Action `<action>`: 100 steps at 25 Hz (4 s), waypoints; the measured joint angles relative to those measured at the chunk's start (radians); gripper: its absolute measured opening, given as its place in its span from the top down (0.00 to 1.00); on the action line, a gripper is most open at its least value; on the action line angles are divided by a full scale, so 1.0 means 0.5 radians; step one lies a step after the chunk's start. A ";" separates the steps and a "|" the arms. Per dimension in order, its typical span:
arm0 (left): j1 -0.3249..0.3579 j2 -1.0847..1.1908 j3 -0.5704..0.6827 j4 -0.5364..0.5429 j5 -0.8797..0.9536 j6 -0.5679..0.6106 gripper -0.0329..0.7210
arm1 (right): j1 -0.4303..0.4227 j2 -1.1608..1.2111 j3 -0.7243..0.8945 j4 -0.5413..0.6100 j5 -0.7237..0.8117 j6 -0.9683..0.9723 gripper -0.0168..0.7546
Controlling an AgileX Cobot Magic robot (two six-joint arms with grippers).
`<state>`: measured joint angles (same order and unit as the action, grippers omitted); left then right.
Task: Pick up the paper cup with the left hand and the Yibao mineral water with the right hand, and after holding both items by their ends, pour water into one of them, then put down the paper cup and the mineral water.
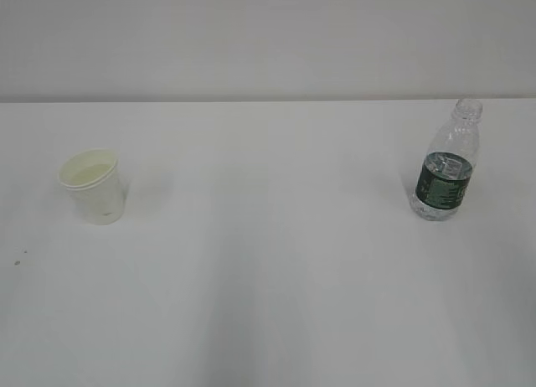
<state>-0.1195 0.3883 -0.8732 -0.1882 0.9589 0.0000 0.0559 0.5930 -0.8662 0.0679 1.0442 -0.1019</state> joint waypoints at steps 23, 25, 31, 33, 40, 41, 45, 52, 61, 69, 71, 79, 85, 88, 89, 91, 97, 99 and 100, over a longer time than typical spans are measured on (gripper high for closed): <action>0.000 -0.003 0.004 0.085 -0.009 0.000 0.18 | 0.062 0.000 0.000 -0.176 -0.009 0.000 0.21; 0.000 -0.003 0.004 0.092 -0.009 0.000 0.18 | 0.062 0.000 0.000 -0.176 -0.009 0.000 0.21; 0.000 -0.003 0.004 0.099 0.093 0.000 0.19 | 0.062 -0.049 0.000 -0.176 0.048 0.000 0.21; 0.000 -0.003 0.004 0.099 0.130 0.000 0.19 | 0.062 -0.116 0.000 -0.176 0.062 0.000 0.21; 0.000 -0.003 0.004 0.100 0.182 0.000 0.21 | 0.065 -0.328 0.000 -0.158 0.082 0.051 0.21; 0.000 -0.003 0.004 0.100 0.190 0.000 0.21 | 0.065 -0.356 0.000 -0.152 0.082 0.056 0.21; 0.000 -0.007 0.004 0.100 0.218 0.000 0.22 | 0.065 -0.449 0.000 -0.136 0.095 0.063 0.21; 0.000 -0.008 0.004 0.100 0.298 0.000 0.22 | 0.065 -0.526 0.000 -0.136 0.139 0.081 0.21; 0.000 -0.008 0.004 0.100 0.353 0.000 0.25 | 0.065 -0.643 0.000 -0.136 0.200 0.100 0.21; 0.000 -0.009 0.004 0.081 0.356 0.000 0.25 | 0.065 -0.746 0.005 -0.136 0.248 0.108 0.21; 0.000 -0.009 0.004 0.068 0.356 0.000 0.26 | 0.065 -0.770 0.031 -0.136 0.263 0.112 0.21; 0.000 -0.009 0.004 0.051 0.356 0.000 0.26 | 0.065 -0.828 0.059 -0.158 0.334 0.121 0.21; 0.000 -0.009 0.004 0.047 0.363 0.000 0.27 | 0.065 -0.906 0.101 -0.172 0.380 0.133 0.21; 0.000 -0.009 0.004 0.047 0.363 0.000 0.27 | 0.065 -0.974 0.169 -0.175 0.423 0.158 0.21; 0.000 -0.009 0.004 0.047 0.363 0.000 0.27 | 0.065 -0.993 0.197 -0.175 0.433 0.162 0.21; 0.000 -0.009 0.004 0.047 0.363 0.000 0.27 | 0.065 -1.025 0.243 -0.180 0.441 0.165 0.21; 0.000 -0.009 0.004 0.047 0.374 0.000 0.27 | 0.065 -1.113 0.377 -0.191 0.445 0.170 0.21; 0.000 -0.009 0.004 0.046 0.375 0.000 0.27 | 0.065 -1.132 0.402 -0.199 0.446 0.174 0.21; 0.000 -0.009 0.004 0.046 0.375 0.000 0.27 | 0.065 -1.142 0.408 -0.204 0.449 0.174 0.21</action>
<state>-0.1195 0.3838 -0.8711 -0.1651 1.1465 0.0000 0.0886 0.0219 -0.6623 -0.0339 1.2689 -0.0149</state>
